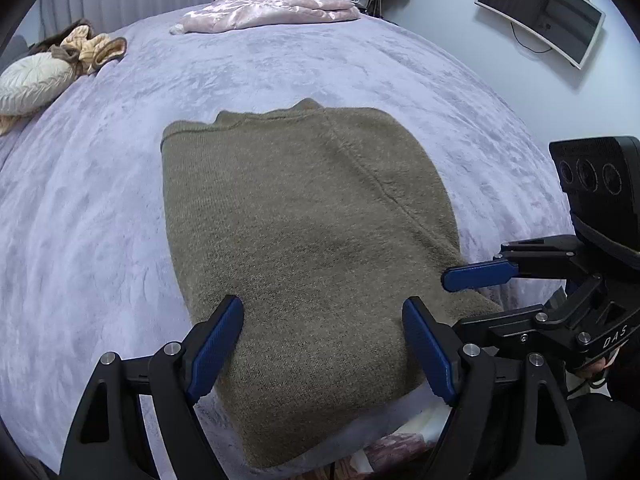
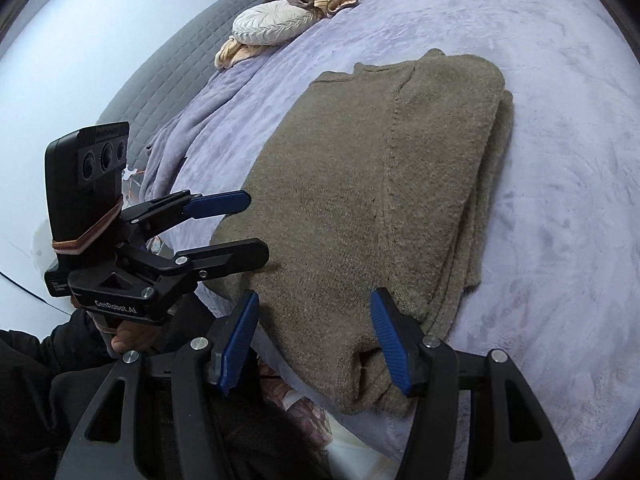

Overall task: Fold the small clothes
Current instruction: 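Lower the folded end onto the sweater and open both grippers, then pull both grippers back from the folded sweater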

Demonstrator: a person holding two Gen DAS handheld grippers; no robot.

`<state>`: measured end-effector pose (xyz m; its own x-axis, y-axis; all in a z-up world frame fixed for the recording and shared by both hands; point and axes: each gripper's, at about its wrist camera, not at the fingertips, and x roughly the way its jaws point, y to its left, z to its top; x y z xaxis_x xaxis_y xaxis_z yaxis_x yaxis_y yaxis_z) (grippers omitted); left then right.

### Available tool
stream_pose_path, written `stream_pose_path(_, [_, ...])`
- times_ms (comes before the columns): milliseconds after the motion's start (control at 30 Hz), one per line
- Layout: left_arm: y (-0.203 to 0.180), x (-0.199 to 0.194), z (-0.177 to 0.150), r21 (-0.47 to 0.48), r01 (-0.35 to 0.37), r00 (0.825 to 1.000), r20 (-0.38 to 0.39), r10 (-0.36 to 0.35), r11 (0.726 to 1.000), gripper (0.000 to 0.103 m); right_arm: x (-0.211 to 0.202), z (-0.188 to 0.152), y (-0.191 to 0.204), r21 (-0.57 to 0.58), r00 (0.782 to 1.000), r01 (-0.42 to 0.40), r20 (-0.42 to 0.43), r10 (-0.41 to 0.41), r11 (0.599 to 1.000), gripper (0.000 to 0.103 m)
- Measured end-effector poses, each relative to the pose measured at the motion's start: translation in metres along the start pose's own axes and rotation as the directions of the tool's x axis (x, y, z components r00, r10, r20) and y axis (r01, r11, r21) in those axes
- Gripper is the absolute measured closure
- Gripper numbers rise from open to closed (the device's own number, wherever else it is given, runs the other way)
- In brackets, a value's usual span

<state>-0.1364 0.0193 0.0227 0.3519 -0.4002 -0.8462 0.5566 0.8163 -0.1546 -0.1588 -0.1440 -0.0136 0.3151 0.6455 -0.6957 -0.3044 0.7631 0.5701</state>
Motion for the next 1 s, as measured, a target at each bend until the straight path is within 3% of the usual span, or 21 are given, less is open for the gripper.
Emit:
stream_pose_path(100, [0.004,-0.011,0.025,-0.006,-0.009,0.999,0.041,0.009,1.000,0.021,-0.015,0.017,0.011,-0.042,0.999,0.006,0.037,-0.004,0.999,0.041])
stream_pose_path(167, [0.014,-0.008,0.043,-0.040,-0.009,0.999,0.050,0.011,0.999,0.021,-0.027,0.037,0.017,-0.086,0.996,0.048,0.085,-0.041,0.995,0.034])
stream_pose_path(267, [0.033,0.017,0.063,-0.111,-0.015,1.000,-0.002,0.015,0.994,0.021,-0.026,0.070,0.018,-0.144,0.987,0.128,0.114,-0.112,0.981,0.032])
stream_pose_path(467, [0.053,0.072,0.070,-0.131,-0.144,0.983,-0.136,0.126,0.981,0.021,0.026,0.111,-0.018,-0.112,0.985,0.171,-0.014,-0.174,0.979,0.032])
stream_pose_path(733, [0.065,0.084,0.069,-0.180,-0.113,0.984,-0.155,0.085,0.977,0.017,0.052,0.106,-0.035,-0.114,0.977,0.209,-0.021,-0.213,0.971,0.032])
stream_pose_path(1000, [0.049,0.053,0.053,-0.152,-0.231,0.966,-0.152,0.209,0.961,0.017,0.042,0.088,0.003,-0.220,0.943,0.313,-0.045,-0.330,0.924,0.031])
